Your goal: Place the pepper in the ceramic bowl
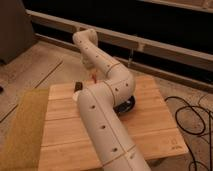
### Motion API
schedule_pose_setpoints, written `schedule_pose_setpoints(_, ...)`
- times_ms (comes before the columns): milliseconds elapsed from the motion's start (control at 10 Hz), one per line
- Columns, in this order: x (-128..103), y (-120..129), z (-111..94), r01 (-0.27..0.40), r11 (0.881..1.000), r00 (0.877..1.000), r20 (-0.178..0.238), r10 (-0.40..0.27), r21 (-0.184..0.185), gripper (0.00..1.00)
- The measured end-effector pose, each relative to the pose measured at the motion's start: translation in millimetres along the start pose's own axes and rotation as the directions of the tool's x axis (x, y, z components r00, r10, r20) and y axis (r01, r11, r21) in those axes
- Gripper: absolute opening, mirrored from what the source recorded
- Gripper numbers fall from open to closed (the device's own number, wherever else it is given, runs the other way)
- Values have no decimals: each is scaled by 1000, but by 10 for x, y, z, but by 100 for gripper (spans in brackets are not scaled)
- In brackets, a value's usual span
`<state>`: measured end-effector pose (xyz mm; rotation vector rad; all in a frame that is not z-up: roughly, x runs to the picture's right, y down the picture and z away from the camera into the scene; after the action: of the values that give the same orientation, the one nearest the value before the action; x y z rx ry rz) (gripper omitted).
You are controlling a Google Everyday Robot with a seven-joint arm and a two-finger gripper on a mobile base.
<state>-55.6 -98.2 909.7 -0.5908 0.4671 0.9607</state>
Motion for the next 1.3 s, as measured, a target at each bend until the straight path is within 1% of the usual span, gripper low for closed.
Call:
schedule_pose_setpoints(200, 53, -59, -146, -31, 999, 999, 28, 30, 20, 0)
schedule_pose_setpoints(300, 94, -59, -208, -50, 999, 998, 50, 49, 21, 0)
schedule_pose_setpoints(500, 249, 10, -260, -89, 996, 992, 95, 87, 12, 0)
schedule_pose_setpoints(600, 389, 48, -256, -114, 993, 987, 118, 112, 8, 0)
schedule_pose_setpoints(700, 622, 46, -217, -155, 988, 979, 139, 152, 7, 0)
schedule_pose_setpoints(800, 820, -14, -171, -194, 981, 970, 150, 190, 10, 0)
schedule_pose_setpoints(900, 920, -62, -142, -217, 976, 964, 156, 213, 11, 0)
schedule_pose_setpoints(1000, 1161, -244, -65, -279, 960, 947, 168, 272, 18, 0)
schedule_pose_setpoints(1200, 1348, -495, 45, -338, 941, 927, 180, 329, 19, 0)
schedule_pose_setpoints(1300, 1408, -591, 155, -356, 934, 921, 173, 348, 15, 0)
